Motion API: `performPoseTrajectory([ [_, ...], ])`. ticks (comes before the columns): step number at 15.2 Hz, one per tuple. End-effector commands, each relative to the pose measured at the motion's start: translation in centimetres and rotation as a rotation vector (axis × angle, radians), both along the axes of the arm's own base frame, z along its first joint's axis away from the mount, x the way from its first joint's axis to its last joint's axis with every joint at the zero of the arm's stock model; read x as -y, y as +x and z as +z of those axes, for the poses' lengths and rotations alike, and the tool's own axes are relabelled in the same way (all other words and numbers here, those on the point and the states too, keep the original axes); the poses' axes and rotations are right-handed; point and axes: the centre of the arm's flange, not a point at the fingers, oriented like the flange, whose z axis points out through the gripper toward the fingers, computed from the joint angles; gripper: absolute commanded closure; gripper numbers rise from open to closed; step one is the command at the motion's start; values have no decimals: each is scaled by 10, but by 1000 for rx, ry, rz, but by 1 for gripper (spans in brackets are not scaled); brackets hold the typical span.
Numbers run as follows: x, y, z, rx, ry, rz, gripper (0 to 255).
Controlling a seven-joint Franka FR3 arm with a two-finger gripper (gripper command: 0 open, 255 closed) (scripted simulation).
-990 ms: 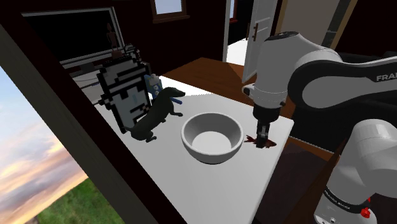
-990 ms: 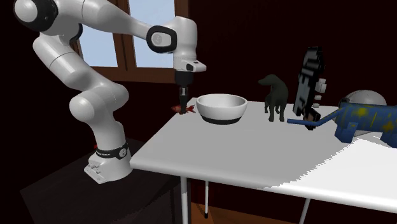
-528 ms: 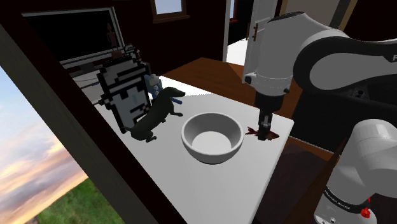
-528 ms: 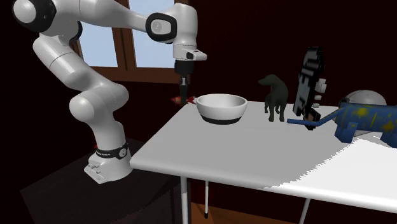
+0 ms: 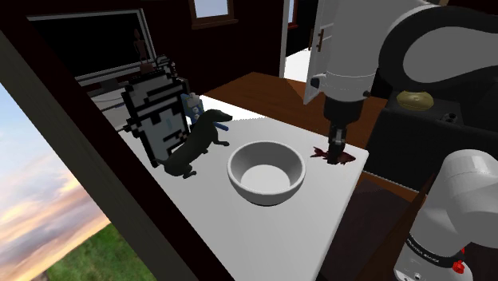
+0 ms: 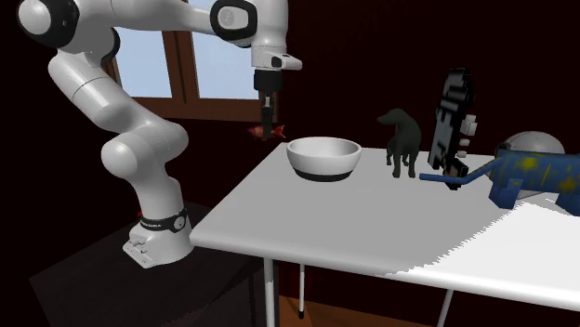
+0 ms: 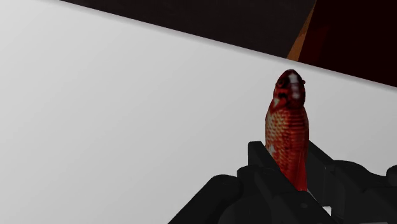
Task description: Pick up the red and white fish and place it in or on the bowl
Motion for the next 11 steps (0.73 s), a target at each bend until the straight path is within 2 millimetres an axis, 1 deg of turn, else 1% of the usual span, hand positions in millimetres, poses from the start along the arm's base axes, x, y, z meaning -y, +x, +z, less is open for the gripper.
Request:
performPoseTrajectory([
  [1, 0, 0, 10, 0, 0, 0, 255],
  [7, 0, 0, 42, 0, 0, 0, 255],
  [8, 0, 0, 42, 0, 0, 0, 255],
  [11, -25, 31, 42, 0, 0, 0, 255],
])
